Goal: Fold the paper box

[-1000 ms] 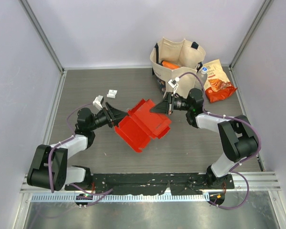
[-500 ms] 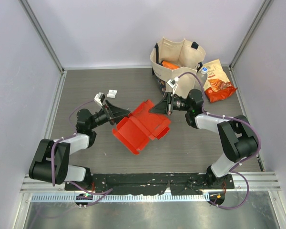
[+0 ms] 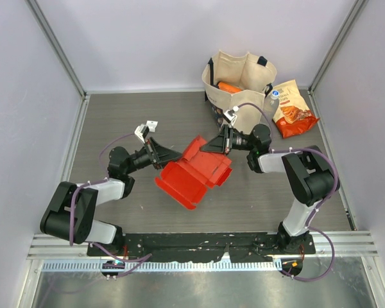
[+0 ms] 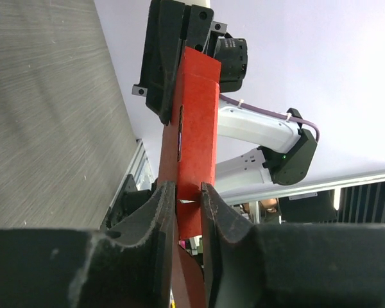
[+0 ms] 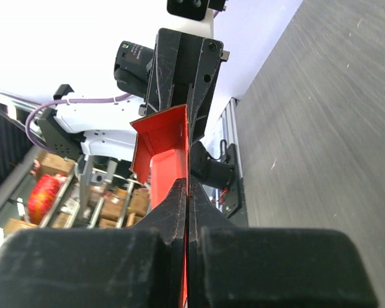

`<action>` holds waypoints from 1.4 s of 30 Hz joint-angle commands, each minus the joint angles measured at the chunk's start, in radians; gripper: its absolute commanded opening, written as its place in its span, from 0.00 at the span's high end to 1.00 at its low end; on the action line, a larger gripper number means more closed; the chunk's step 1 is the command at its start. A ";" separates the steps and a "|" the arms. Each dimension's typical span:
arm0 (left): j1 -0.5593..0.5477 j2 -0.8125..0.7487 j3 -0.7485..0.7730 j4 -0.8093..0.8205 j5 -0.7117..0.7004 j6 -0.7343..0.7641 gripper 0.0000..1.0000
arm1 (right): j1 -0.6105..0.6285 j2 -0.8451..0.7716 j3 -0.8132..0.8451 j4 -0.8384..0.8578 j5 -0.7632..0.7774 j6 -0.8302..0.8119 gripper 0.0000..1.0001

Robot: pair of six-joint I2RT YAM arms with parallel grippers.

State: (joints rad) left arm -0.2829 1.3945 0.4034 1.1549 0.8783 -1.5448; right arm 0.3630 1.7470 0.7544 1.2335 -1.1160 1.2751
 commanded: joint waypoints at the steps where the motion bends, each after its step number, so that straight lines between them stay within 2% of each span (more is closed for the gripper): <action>1: -0.018 0.020 0.028 0.055 0.002 0.018 0.82 | 0.019 0.002 0.000 0.416 0.053 0.122 1.00; 2: -0.018 0.018 0.029 0.054 0.001 0.025 0.89 | 0.019 0.000 -0.003 0.408 0.054 0.121 1.00; 5: -0.018 0.006 0.031 0.037 -0.001 0.041 1.00 | 0.019 -0.010 -0.010 0.371 0.058 0.093 0.99; 10: -0.018 -0.043 0.025 -0.026 -0.005 0.113 1.00 | 0.019 -0.058 -0.010 0.169 0.065 -0.086 0.99; 11: -0.016 -0.090 0.023 -0.111 -0.025 0.152 1.00 | 0.019 -0.072 -0.001 0.065 0.065 -0.124 1.00; 13: -0.018 -0.159 0.044 -0.284 -0.067 0.343 1.00 | 0.019 -0.118 0.009 -0.070 0.070 -0.224 0.99; 14: -0.030 -0.249 0.070 -0.565 -0.132 0.445 1.00 | 0.019 -0.133 0.032 -0.236 0.073 -0.346 1.00; 15: -0.045 -0.287 0.104 -0.739 -0.201 0.685 1.00 | 0.025 -0.148 0.046 -0.332 0.077 -0.415 1.00; 16: -0.065 -0.323 0.170 -0.890 -0.269 0.772 1.00 | 0.033 -0.176 0.065 -0.436 0.097 -0.486 1.00; 17: -0.082 -0.356 0.187 -1.040 -0.348 0.826 1.00 | 0.043 -0.187 0.112 -0.662 0.111 -0.658 1.00; 18: -0.081 -0.367 0.195 -1.070 -0.373 0.851 1.00 | 0.053 -0.193 0.137 -0.762 0.128 -0.727 1.00; 20: -0.075 -0.373 0.183 -1.077 -0.386 0.853 0.98 | 0.079 -0.188 0.201 -0.982 0.168 -0.850 1.00; 21: -0.075 -0.367 0.181 -1.087 -0.390 0.851 0.89 | 0.085 -0.185 0.220 -1.047 0.188 -0.955 1.00; 22: -0.076 -0.364 0.190 -1.127 -0.401 0.850 0.73 | 0.094 -0.184 0.238 -1.166 0.208 -1.009 1.00; 23: -0.075 -0.364 0.192 -1.138 -0.409 0.851 0.51 | 0.108 -0.181 0.272 -1.224 0.272 -1.055 1.00; 24: -0.075 -0.377 0.192 -1.149 -0.439 0.854 0.44 | 0.117 -0.181 0.286 -1.280 0.304 -1.147 1.00; 26: -0.075 -0.411 0.190 -1.193 -0.482 0.867 0.37 | 0.126 -0.182 0.316 -1.393 0.396 -1.215 0.99; 29: -0.075 -0.466 0.206 -1.255 -0.571 0.922 0.37 | 0.146 -0.184 0.336 -1.470 0.476 -1.307 1.00; 33: -0.084 -0.466 0.189 -1.177 -0.544 0.922 0.43 | 0.215 -0.166 0.359 -1.526 0.602 -1.408 1.00; 37: -0.172 -0.430 0.175 -1.046 -0.587 0.951 0.42 | 0.234 -0.106 0.388 -1.530 0.599 -1.484 1.00; 39: -0.229 -0.385 0.196 -1.051 -0.650 0.986 0.44 | 0.240 -0.089 0.411 -1.545 0.579 -1.542 0.99; 42: -0.236 -0.321 0.242 -1.069 -0.634 1.011 0.53 | 0.240 -0.066 0.437 -1.585 0.538 -1.615 1.00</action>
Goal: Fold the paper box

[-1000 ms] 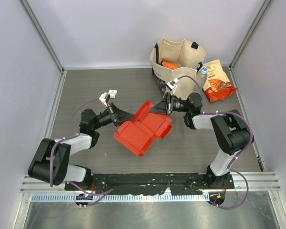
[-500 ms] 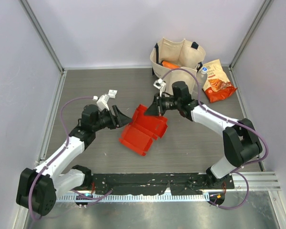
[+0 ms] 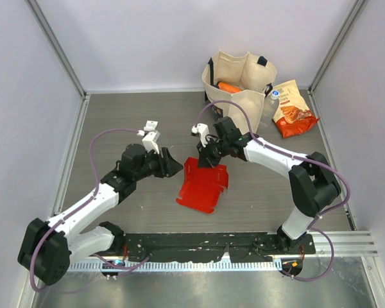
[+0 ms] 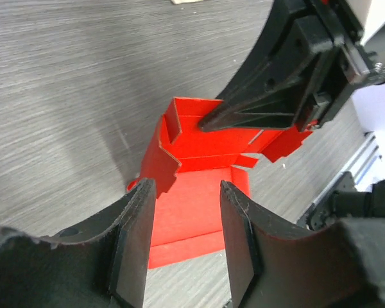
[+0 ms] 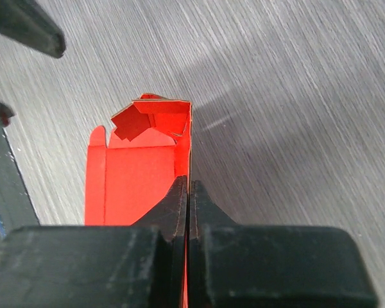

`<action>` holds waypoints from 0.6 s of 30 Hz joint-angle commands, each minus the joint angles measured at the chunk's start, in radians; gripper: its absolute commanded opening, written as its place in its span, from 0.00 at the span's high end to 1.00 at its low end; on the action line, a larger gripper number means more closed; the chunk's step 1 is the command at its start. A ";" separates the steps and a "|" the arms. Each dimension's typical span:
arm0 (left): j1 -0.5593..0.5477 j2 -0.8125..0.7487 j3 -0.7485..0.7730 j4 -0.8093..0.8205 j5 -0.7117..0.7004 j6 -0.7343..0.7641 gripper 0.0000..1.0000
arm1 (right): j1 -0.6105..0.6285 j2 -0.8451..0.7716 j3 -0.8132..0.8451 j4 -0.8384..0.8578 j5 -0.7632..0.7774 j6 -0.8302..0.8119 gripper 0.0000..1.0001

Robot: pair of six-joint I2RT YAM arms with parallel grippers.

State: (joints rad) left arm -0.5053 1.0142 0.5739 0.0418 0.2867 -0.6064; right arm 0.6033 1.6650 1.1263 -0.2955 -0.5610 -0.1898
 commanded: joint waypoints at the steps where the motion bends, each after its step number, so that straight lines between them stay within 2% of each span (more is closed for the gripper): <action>1: -0.013 0.072 0.084 0.038 -0.037 0.085 0.53 | 0.000 0.027 0.079 -0.063 -0.022 -0.167 0.99; 9: -0.033 0.164 0.170 0.024 -0.093 0.131 0.54 | 0.000 0.075 0.124 -0.102 -0.074 -0.229 1.00; 18: -0.045 0.293 0.230 -0.008 -0.037 0.154 0.62 | 0.000 0.078 0.116 -0.076 -0.086 -0.229 1.00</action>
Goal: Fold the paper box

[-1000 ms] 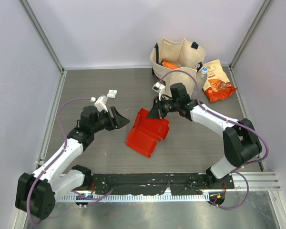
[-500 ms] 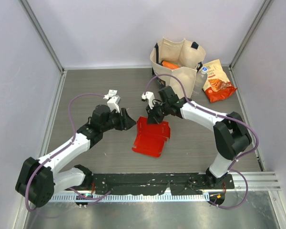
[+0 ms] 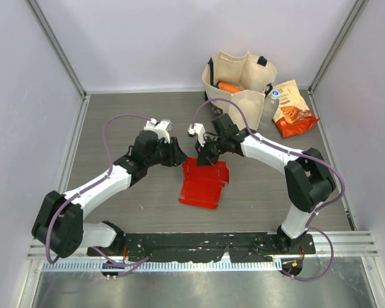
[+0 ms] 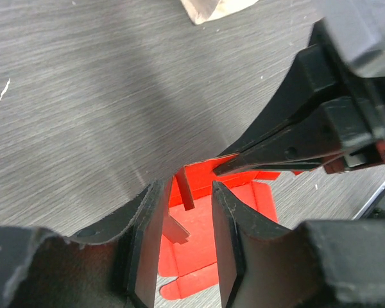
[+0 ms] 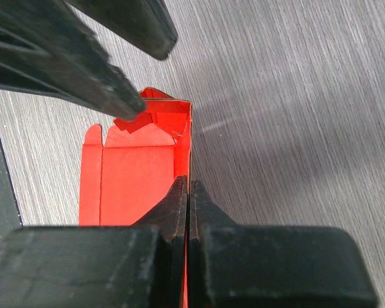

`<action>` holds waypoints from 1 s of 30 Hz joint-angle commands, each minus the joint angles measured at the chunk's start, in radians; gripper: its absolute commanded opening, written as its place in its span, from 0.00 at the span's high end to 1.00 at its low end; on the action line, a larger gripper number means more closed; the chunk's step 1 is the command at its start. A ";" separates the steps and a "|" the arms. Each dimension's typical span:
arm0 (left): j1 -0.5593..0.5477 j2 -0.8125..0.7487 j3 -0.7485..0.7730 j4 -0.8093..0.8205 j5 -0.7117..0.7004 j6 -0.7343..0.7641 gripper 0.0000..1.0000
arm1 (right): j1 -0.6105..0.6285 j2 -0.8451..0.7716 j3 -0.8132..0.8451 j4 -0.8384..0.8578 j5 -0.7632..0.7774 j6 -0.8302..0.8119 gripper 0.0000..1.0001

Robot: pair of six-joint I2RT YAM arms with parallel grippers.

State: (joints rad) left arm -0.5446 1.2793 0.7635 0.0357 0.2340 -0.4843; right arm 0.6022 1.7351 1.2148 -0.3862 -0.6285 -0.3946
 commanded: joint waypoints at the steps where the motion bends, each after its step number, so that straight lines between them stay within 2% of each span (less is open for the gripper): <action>1: -0.011 0.031 0.046 -0.005 0.007 0.035 0.63 | 0.001 0.010 0.028 0.014 -0.017 -0.023 1.00; 17: -0.159 0.078 0.115 -0.129 -0.286 0.154 0.83 | 0.002 0.009 0.025 0.047 -0.010 0.003 1.00; 22: -0.186 0.104 0.129 -0.143 -0.352 0.167 0.82 | 0.004 0.000 0.022 0.059 -0.005 0.019 1.00; 25: -0.193 0.115 0.135 -0.145 -0.367 0.161 0.85 | 0.007 -0.003 0.019 0.061 0.001 0.025 0.99; 28: -0.204 0.112 0.134 -0.142 -0.400 0.164 0.92 | 0.008 -0.011 0.020 0.064 0.030 0.074 0.87; 29: -0.207 0.109 0.131 -0.140 -0.406 0.165 0.95 | 0.008 -0.016 0.022 0.070 0.044 0.097 0.75; 30: -0.209 0.106 0.128 -0.138 -0.415 0.162 0.97 | 0.008 -0.022 0.019 0.078 0.105 0.132 0.70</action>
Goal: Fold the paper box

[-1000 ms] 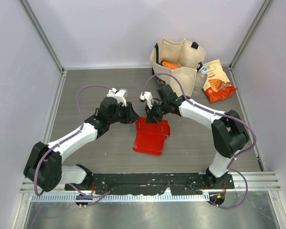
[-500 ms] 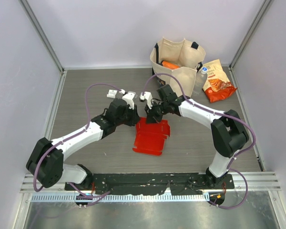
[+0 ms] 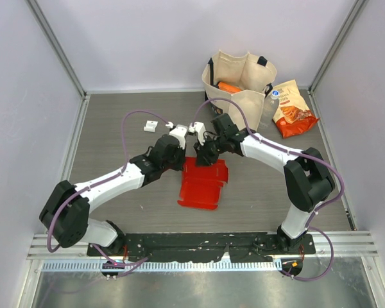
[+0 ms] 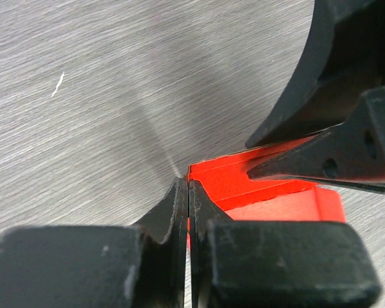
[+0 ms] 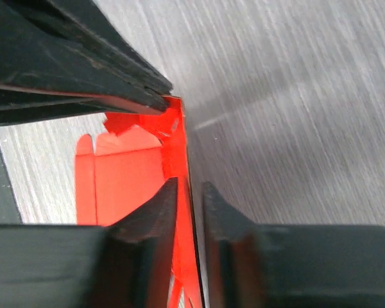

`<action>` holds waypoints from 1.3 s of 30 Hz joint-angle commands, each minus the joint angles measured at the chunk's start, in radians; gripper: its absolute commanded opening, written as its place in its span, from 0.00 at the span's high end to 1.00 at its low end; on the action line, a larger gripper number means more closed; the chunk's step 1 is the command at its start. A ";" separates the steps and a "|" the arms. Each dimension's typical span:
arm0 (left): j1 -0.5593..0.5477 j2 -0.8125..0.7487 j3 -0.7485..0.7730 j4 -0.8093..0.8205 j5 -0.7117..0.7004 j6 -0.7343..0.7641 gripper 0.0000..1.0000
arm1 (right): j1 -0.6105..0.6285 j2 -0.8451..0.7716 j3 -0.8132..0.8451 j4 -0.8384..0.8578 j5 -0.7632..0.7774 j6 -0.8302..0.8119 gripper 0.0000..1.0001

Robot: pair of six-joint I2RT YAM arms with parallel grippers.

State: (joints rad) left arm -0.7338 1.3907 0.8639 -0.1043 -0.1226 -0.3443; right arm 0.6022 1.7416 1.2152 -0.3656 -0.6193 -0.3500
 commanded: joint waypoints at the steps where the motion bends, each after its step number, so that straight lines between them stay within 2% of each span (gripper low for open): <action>1: -0.019 -0.019 0.017 0.006 -0.066 0.022 0.99 | 0.008 -0.037 0.015 0.065 0.133 0.129 0.65; 2: -0.019 -0.027 0.011 0.020 -0.075 0.021 1.00 | 0.008 -0.043 0.015 0.073 0.185 0.211 0.58; 3: -0.021 -0.035 0.003 0.028 -0.083 0.010 1.00 | 0.008 -0.047 0.024 0.062 0.296 0.268 0.57; 7: -0.035 -0.074 -0.045 0.077 -0.121 -0.004 1.00 | 0.005 -0.069 0.092 -0.090 0.534 0.514 0.55; 8: -0.041 -0.087 -0.054 0.086 -0.129 -0.005 1.00 | 0.004 -0.089 0.107 -0.149 0.570 0.592 0.43; 9: -0.042 -0.090 -0.062 0.097 -0.141 -0.010 1.00 | -0.001 -0.100 0.141 -0.182 0.582 0.721 0.43; 12: -0.052 -0.097 -0.089 0.138 -0.156 -0.019 1.00 | -0.004 -0.142 0.208 -0.283 0.615 0.935 0.43; 15: -0.059 -0.096 -0.097 0.156 -0.178 -0.018 1.00 | 0.002 -0.229 0.175 -0.256 0.716 1.081 0.43; 16: -0.062 -0.098 -0.097 0.160 -0.187 -0.018 1.00 | 0.002 -0.249 0.161 -0.239 0.714 1.152 0.22; 17: -0.065 -0.096 -0.098 0.163 -0.195 -0.019 1.00 | 0.002 -0.260 0.150 -0.228 0.724 1.181 0.17; 19: -0.067 -0.091 -0.097 0.163 -0.213 -0.027 1.00 | -0.001 -0.267 0.145 -0.248 0.776 1.232 0.17; 22: -0.069 -0.084 -0.100 0.169 -0.216 -0.041 1.00 | -0.001 -0.237 0.194 -0.281 0.851 1.159 0.16; 23: -0.070 -0.084 -0.101 0.169 -0.221 -0.051 1.00 | -0.001 -0.231 0.214 -0.327 0.854 1.161 0.16; 25: -0.069 -0.094 -0.117 0.184 -0.229 -0.055 1.00 | 0.005 -0.257 0.192 -0.312 0.796 1.206 0.16; 28: -0.072 -0.108 -0.150 0.228 -0.242 -0.051 1.00 | 0.005 -0.333 0.042 -0.175 0.670 1.425 0.20; 29: -0.072 -0.117 -0.160 0.242 -0.249 -0.051 1.00 | 0.005 -0.347 -0.001 -0.094 0.647 1.594 0.23; 33: -0.078 -0.134 -0.201 0.294 -0.267 -0.055 1.00 | 0.021 -0.389 -0.231 0.146 0.549 1.958 0.30; 39: -0.085 -0.145 -0.227 0.334 -0.285 -0.045 1.00 | 0.047 -0.330 -0.253 0.197 0.533 2.135 0.31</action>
State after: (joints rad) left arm -0.8112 1.2797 0.6476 0.1322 -0.3607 -0.3882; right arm 0.6277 1.4063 0.9497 -0.3244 -0.0666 1.5414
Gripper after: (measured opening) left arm 0.010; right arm 0.693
